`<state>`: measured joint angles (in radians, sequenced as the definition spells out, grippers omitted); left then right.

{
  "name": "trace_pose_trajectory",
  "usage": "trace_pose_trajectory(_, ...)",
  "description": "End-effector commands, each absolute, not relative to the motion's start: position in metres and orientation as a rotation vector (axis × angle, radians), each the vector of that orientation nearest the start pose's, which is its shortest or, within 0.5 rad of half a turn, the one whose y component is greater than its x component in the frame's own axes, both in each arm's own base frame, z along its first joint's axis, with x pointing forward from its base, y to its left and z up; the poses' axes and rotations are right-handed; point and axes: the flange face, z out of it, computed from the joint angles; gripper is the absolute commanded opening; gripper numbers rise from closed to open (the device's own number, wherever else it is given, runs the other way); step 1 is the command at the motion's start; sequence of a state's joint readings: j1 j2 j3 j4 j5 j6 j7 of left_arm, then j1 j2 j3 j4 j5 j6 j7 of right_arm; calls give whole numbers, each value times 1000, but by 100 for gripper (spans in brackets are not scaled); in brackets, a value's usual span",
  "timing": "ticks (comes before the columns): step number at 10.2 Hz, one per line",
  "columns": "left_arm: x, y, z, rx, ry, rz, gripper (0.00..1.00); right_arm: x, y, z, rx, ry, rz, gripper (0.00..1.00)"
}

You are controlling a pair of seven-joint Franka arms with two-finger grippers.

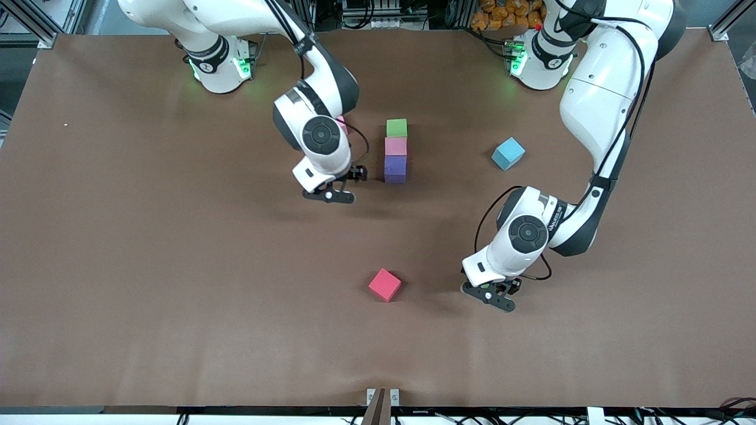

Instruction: Arrange blocks into number 1

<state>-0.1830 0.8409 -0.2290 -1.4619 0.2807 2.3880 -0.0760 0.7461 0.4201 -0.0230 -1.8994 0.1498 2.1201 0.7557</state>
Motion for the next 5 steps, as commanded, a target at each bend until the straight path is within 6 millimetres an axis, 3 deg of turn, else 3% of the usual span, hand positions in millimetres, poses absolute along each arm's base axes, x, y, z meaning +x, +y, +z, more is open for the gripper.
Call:
trace_pose_trajectory(1, 684, -267, 201, -3067, 650, -205, 0, 402, 369, 258, -3171, 178, 329, 100)
trace_pose_trajectory(3, 676, -281, 204, -3140, 478, -182, 0, 390, 355, 253, -3182, 215, 357, 100)
trace_pose_trajectory(5, 653, -312, 216, -3193, 265, -145, 0, 384, 331, 250, -3181, 399, 397, 100)
